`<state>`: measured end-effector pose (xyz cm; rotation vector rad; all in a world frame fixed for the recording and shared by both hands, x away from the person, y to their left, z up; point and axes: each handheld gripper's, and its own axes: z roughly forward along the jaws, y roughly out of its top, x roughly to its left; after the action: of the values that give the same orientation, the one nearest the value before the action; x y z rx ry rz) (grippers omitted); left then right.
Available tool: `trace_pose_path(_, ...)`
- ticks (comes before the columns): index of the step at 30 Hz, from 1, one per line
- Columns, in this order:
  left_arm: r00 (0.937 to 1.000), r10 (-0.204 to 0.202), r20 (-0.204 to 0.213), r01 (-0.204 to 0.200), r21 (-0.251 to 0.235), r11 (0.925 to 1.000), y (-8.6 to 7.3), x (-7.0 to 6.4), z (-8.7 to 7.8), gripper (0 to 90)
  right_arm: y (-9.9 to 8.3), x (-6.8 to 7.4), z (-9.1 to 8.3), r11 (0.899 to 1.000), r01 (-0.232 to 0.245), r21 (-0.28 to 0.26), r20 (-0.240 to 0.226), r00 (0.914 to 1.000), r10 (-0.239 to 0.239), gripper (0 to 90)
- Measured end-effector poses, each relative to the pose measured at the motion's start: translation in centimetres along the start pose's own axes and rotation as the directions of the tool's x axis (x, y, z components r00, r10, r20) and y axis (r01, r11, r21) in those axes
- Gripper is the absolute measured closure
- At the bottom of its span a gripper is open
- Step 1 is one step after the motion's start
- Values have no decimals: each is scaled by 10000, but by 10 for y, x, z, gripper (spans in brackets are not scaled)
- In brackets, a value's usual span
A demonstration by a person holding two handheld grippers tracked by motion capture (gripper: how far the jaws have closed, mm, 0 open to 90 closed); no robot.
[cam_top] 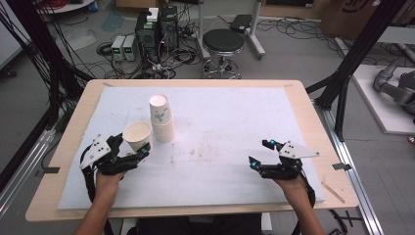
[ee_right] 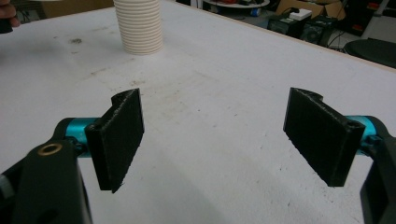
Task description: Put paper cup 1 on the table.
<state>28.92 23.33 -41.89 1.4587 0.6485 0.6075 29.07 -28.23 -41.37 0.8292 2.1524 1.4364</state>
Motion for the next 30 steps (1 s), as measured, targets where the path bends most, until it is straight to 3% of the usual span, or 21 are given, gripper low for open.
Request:
trace_pose_path(8,9967,-160,-800,168,95,9998,-3,16,-14,289,0,4,2,9999,122,-30,-283,9995,-123,209)
trace_pose_path(16,9866,-326,-1601,466,849,9953,-15,35,-22,284,1,5,1,9999,162,-39,-347,9993,-164,209)
trace_pose_path(19,9830,-220,-1820,480,1394,9891,-20,39,-21,284,1,5,2,9997,224,-40,-353,9991,-225,209)
trace_pose_path(23,9809,-59,-1944,490,2174,9749,-28,42,-16,283,0,7,2,9999,124,69,-439,9990,-121,209)
trace_pose_path(28,9782,20,-2078,542,2642,9629,-32,44,-11,285,1,7,2,9999,155,62,-456,9988,-152,209)
trace_pose_path(30,9756,42,-2196,561,2677,9619,-32,44,-11,285,1,7,1,9999,167,29,-412,9990,-166,209)
